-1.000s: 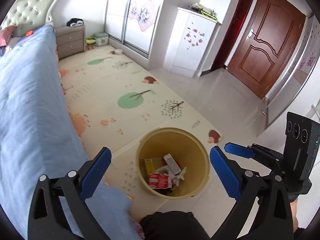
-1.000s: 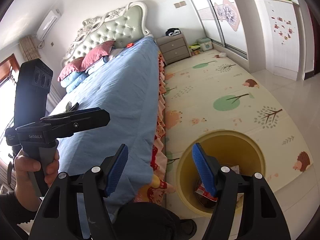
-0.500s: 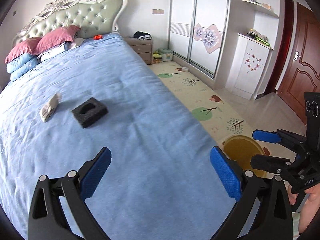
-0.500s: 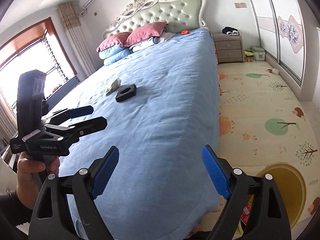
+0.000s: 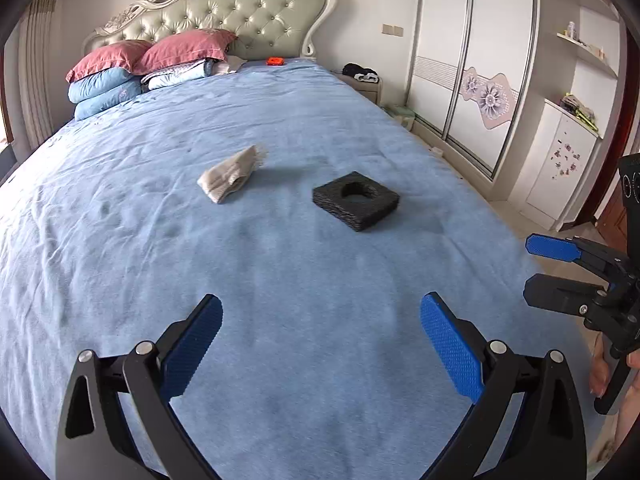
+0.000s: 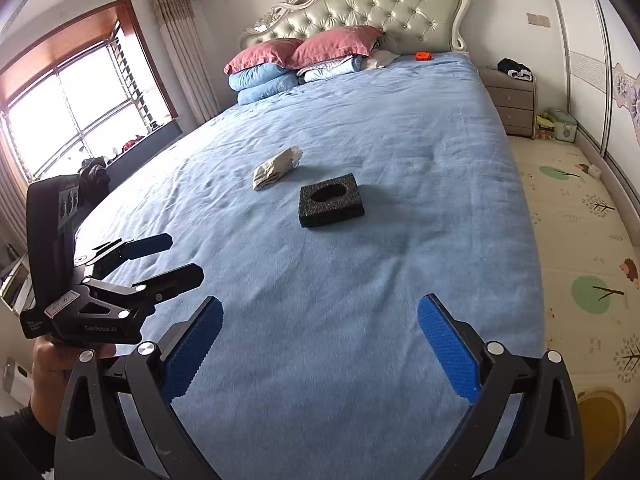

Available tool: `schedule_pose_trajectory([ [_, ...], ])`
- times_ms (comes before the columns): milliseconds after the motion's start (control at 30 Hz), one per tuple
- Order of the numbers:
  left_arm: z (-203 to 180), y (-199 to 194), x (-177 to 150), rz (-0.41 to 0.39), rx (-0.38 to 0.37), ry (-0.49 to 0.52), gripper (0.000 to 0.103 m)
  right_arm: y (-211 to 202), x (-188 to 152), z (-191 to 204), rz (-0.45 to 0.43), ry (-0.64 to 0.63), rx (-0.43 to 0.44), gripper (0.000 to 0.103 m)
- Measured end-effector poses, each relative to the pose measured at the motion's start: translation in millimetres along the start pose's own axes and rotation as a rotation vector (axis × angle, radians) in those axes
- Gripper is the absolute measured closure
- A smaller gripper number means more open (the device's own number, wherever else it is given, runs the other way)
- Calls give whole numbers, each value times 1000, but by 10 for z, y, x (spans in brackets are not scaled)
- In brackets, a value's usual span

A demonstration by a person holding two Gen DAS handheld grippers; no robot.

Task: Collect trash
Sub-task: 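Move both tools back toward the black foam square and beige mask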

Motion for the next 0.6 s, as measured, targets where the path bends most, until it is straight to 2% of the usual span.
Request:
schedule_pose_trajectory([
  [133, 357, 144, 115, 11, 21, -20, 4, 348, 217, 65, 26, -14, -6, 8],
  [233, 557, 272, 229, 23, 34, -27, 4, 587, 358, 60, 32, -59, -57, 8],
  [600, 892, 794, 425, 79, 19, -28, 4, 1321, 539, -52, 152, -118, -137, 8],
])
Point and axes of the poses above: each gripper's, at about its wrist camera, not at the fingertips, and y roughly the way its jaws point, z to its left, x to its top, the point moved 9 cm from there along y, roughly the way its jaws point, and after that the axes turned 1 degree about -z, right-handed, at the moved point
